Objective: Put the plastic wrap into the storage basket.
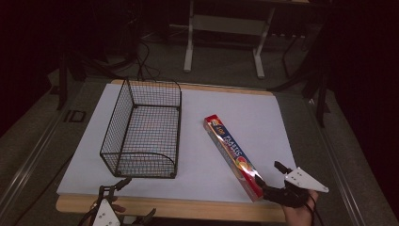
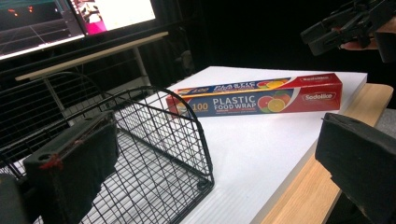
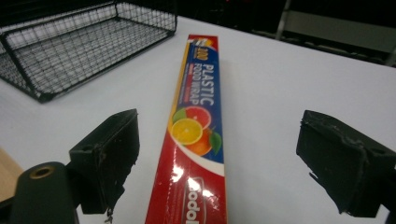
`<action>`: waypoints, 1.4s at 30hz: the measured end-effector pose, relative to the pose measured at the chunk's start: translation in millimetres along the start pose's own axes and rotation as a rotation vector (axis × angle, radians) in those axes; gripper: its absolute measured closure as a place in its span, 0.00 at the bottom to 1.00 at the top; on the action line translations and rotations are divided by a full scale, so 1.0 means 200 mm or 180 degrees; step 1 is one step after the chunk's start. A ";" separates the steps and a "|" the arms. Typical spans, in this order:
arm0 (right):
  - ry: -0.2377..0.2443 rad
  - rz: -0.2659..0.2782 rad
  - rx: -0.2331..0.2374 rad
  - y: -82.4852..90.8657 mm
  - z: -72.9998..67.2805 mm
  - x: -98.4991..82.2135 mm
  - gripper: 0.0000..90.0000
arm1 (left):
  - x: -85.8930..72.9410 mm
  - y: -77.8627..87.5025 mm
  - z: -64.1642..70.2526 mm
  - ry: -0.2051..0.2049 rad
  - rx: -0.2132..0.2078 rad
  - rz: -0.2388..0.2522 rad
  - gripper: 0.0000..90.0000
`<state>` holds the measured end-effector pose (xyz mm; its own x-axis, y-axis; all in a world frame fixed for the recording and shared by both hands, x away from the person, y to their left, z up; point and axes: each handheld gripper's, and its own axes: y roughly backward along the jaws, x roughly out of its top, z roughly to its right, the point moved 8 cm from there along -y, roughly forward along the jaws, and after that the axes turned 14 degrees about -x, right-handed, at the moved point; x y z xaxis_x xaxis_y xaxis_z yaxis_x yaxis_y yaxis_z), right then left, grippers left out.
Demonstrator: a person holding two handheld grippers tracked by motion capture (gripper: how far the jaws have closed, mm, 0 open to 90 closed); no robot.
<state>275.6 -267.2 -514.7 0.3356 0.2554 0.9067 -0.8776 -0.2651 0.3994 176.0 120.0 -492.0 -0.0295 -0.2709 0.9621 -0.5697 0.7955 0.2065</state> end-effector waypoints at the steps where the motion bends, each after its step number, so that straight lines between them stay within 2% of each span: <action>1: 0.0009 -0.0012 0.0025 0.00 0.00 0.00 0.15 | 0.00 0.00 0.00 0.0001 0.0001 0.0008 0.00; 7: -0.0025 -0.0046 0.0066 -0.01 -0.01 -0.01 0.14 | 0.00 0.01 -0.01 -0.0013 0.0048 0.0006 0.00; 12: -0.0006 -0.0122 0.0191 -0.02 -0.02 -0.02 0.16 | 0.01 0.01 0.00 -0.0009 0.0021 0.0028 0.00; 14: -0.0002 -0.0202 0.0304 -0.03 -0.04 -0.02 0.16 | 0.01 0.01 0.00 -0.0028 0.0057 0.0029 0.00; 16: 0.0013 -0.0212 0.0322 -0.04 -0.05 -0.02 0.16 | 0.01 0.01 0.00 -0.0023 0.0056 0.0033 0.00; 17: 0.0132 -0.0240 0.0357 -0.05 -0.07 -0.02 0.16 | 0.01 0.01 -0.01 -0.0014 0.0057 0.0043 0.00; 18: 0.0161 -0.0225 0.0364 -0.06 -0.08 -0.01 0.16 | 0.01 0.01 -0.01 -0.0009 0.0055 0.0046 0.00; 23: 0.0204 -0.0215 0.0420 -0.09 -0.09 0.05 0.16 | 0.01 0.01 -0.01 0.0004 0.0053 0.0050 0.00; 27: 0.0179 -0.0291 0.0320 -0.14 -0.06 0.09 0.15 | 0.01 0.01 -0.01 0.0008 0.0065 0.0030 0.00; 31: 0.0124 -0.0389 0.0340 -0.21 -0.05 0.11 0.15 | 0.01 0.01 -0.01 0.0024 0.0059 0.0033 0.00; 36: 0.0094 -0.0554 0.0484 -0.28 -0.10 0.13 0.16 | 0.01 0.01 -0.01 0.0037 0.0047 0.0023 0.00; 42: 0.0203 -0.0576 0.0487 -0.36 -0.16 0.16 0.15 | 0.01 0.01 -0.01 0.0034 0.0038 0.0025 0.00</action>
<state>338.0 -210.3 -518.6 0.4560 0.3684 0.8101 -0.7415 -0.3461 0.5748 175.6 121.7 -489.7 -0.0252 -0.2588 0.9656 -0.5792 0.7910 0.1969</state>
